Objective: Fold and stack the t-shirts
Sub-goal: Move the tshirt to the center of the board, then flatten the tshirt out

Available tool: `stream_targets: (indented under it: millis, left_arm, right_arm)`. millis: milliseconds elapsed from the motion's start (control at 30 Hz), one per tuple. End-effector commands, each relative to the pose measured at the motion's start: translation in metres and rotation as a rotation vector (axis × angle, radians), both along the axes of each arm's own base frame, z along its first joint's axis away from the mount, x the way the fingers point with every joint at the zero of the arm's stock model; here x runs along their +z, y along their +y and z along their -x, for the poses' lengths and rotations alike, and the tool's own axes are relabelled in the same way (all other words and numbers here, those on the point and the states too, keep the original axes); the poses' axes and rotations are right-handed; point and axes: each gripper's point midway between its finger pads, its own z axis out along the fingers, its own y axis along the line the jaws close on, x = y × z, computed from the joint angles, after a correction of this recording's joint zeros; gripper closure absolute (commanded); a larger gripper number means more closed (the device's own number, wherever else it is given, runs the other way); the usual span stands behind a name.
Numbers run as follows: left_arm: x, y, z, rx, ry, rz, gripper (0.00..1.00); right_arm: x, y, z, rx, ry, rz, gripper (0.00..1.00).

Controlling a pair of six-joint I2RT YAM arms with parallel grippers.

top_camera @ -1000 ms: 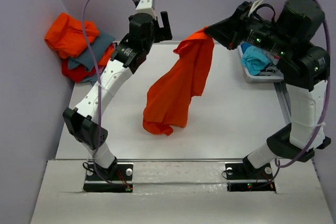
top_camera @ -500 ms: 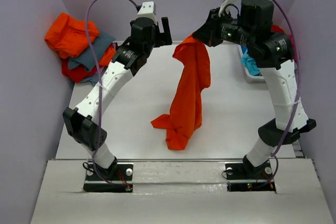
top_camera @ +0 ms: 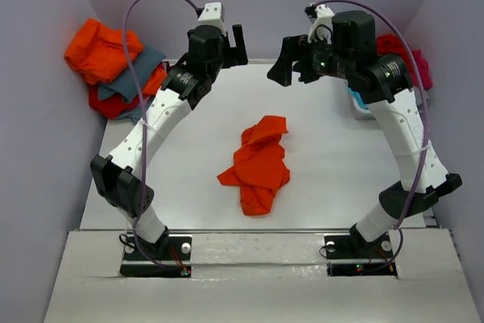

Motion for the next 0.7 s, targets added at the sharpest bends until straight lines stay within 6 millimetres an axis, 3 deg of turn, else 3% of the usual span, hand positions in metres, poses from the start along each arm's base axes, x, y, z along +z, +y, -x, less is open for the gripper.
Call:
stream_targets:
  millis: [0, 133, 367, 500, 667]
  left_arm:
    - [0.019, 0.003, 0.001, 0.01, -0.042, 0.04, 0.01]
    - [-0.003, 0.0, 0.0, 0.011, 0.033, 0.021, 0.01]
    - [-0.049, 0.0, 0.009, 0.011, 0.153, 0.011, 0.01]
    - [-0.104, -0.006, 0.022, -0.011, 0.314, -0.005, 0.01]
    - [-0.152, -0.007, 0.04, -0.022, 0.439, 0.004, 0.01]
  right_arm:
    - [0.022, -0.012, 0.007, -0.053, -0.056, -0.035, 0.01]
    - [-0.024, -0.012, -0.01, -0.125, 0.078, 0.033, 0.0]
    - [-0.075, -0.014, -0.021, -0.215, 0.201, 0.063, 0.0]
    - [-0.122, -0.02, -0.028, -0.294, 0.303, 0.13, 0.0]
    - [-0.159, -0.02, -0.027, -0.329, 0.411, 0.128, 0.0]
